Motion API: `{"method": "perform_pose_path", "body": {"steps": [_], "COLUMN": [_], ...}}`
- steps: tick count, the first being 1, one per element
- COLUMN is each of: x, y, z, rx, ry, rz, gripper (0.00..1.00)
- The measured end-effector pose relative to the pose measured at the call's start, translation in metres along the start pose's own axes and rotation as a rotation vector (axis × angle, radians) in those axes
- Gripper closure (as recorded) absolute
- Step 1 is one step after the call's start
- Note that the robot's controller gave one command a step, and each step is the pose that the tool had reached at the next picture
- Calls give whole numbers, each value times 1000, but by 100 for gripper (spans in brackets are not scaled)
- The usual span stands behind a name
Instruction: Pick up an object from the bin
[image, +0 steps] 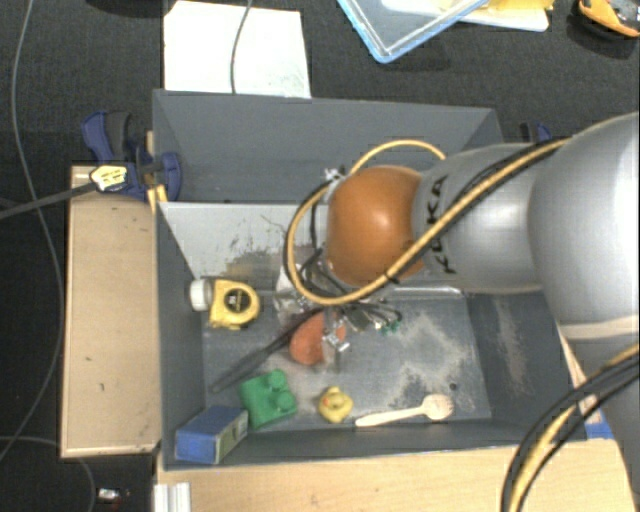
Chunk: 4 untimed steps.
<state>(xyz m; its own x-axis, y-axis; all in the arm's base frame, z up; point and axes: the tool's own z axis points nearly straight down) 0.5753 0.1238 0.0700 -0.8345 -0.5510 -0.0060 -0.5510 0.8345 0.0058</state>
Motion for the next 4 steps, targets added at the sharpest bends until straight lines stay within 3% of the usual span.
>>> {"method": "perform_pose_path", "body": {"steps": [1,2,4], "x": [8,30,27], "y": [-7,-55,-54], "z": [0,-1,-21], "rx": [-1,-2,-2], "ry": [-4,-1,-6], "rz": [-8,20,38], "gripper": [0,100,100]}}
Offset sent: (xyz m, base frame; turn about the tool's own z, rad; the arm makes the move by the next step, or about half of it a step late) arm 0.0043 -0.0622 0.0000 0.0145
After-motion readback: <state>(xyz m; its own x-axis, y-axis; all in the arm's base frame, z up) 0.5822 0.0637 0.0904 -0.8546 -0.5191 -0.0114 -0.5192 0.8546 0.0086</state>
